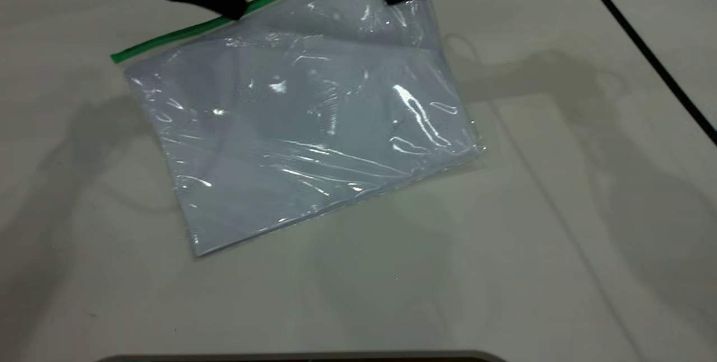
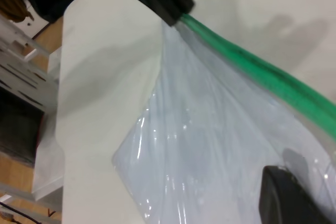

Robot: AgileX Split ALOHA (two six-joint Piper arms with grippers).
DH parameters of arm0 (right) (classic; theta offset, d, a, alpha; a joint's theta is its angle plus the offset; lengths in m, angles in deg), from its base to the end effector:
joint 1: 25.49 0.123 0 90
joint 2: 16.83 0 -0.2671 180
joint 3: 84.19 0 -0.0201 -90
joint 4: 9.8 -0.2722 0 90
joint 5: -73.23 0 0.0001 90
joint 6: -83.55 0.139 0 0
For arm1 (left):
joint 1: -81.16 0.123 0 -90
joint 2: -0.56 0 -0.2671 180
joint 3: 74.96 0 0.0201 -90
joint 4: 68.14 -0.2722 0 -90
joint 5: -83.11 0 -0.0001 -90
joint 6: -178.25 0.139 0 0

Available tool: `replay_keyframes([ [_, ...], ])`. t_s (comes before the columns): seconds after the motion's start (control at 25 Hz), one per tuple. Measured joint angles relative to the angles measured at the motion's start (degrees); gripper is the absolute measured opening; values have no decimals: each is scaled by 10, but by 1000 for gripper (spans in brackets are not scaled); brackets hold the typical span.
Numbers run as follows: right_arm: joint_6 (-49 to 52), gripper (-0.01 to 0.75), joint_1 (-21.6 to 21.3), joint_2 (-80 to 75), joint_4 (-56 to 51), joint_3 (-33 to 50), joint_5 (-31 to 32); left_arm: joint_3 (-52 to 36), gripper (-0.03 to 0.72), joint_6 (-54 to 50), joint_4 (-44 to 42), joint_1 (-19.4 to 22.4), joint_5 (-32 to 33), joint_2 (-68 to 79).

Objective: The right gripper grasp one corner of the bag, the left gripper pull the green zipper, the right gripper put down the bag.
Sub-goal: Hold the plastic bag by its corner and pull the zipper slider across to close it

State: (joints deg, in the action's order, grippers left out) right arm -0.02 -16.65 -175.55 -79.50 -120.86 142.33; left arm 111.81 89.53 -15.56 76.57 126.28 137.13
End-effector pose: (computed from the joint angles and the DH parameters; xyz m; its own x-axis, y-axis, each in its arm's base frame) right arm 0.4835 0.1985 0.0281 -0.5364 -0.3944 -0.7462 -0.8440 0.2445 0.4774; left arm 0.4493 -0.1119 0.0385 -0.4389 0.6577 -0.6122 0.8631 0.4980 -0.0838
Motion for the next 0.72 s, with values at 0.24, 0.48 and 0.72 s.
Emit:
replay_keyframes([
  [0.24, 3, 34, -15, 0, 1, 0, 4, 2, 52, -28, -54, 20, 22, 0],
  [0.48, 12, 34, -30, 0, 11, 0, 6, 3, 52, -59, -120, 32, 36, 0],
  [0.72, 13, 34, -39, 0, 18, 0, 9, 3, 52, -97, -166, 47, 50, 0],
])
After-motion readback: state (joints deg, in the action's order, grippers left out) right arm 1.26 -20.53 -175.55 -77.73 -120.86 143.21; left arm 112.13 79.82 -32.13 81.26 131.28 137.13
